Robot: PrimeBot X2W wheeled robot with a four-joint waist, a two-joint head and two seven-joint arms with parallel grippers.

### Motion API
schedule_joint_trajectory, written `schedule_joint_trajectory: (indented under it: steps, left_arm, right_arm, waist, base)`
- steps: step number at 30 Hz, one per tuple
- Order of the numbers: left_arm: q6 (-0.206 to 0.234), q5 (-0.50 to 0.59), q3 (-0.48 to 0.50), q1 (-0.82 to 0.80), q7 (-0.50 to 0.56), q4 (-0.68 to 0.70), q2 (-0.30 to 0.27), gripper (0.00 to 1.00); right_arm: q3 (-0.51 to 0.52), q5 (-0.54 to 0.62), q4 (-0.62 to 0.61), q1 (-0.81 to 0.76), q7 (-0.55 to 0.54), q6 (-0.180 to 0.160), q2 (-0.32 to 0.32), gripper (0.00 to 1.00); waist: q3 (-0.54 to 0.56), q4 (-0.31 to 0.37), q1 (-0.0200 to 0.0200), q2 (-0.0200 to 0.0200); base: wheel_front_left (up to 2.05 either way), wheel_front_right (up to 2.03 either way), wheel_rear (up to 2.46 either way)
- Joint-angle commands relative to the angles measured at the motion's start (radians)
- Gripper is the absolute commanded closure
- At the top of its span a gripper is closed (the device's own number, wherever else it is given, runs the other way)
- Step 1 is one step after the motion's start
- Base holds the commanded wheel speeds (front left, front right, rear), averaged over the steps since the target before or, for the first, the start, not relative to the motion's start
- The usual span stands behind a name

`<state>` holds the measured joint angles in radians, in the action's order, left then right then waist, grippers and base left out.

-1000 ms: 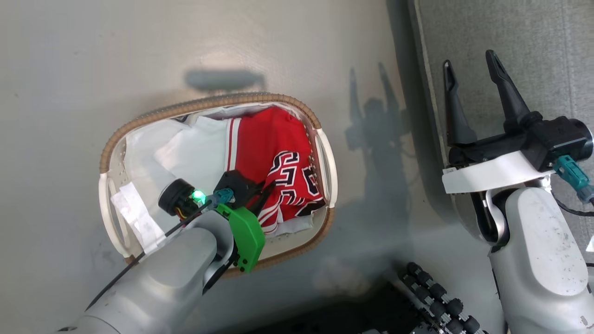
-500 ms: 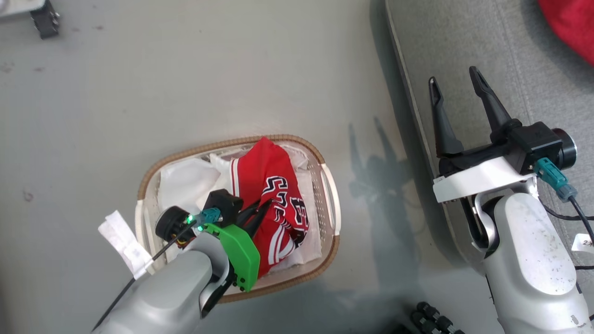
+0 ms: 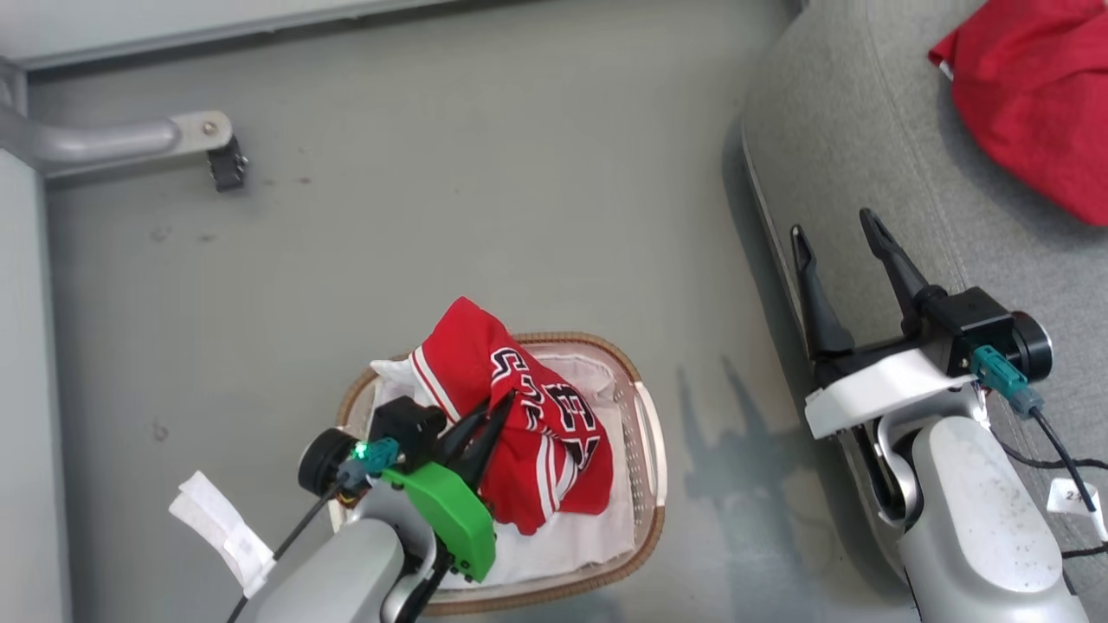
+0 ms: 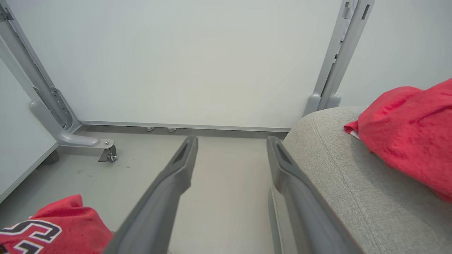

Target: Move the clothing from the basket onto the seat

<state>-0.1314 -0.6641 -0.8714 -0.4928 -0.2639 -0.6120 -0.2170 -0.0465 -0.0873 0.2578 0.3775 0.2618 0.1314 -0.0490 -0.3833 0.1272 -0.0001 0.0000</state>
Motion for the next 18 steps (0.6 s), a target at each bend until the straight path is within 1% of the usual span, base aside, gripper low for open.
schedule_joint_trajectory:
  steps: [1,10,18]
  left_arm:
    - [0.001,0.022,0.012,0.037,0.000,0.027,0.000,1.00]
    - [0.001,0.107,0.144,0.117,-0.001,0.167,-0.010,1.00]
    - [0.001,0.154,0.229,0.162,-0.001,0.262,0.015,1.00]
  right_arm:
    - [0.001,-0.005,0.008,-0.025,0.005,-0.001,-0.004,0.00]
    - [-0.003,-0.026,0.034,-0.088,0.005,-0.001,-0.004,0.00]
    - [-0.011,-0.040,0.059,-0.152,0.005,-0.001,-0.004,0.00]
  waist:
    - [0.097,-0.051,0.0001,0.0000]
    - [0.201,-0.076,0.0001,0.0000]
    - [0.288,-0.092,0.0001,0.0000]
  base:
    - [0.00,0.00,0.00]
    - [0.00,0.00,0.00]
    - [0.00,0.00,0.00]
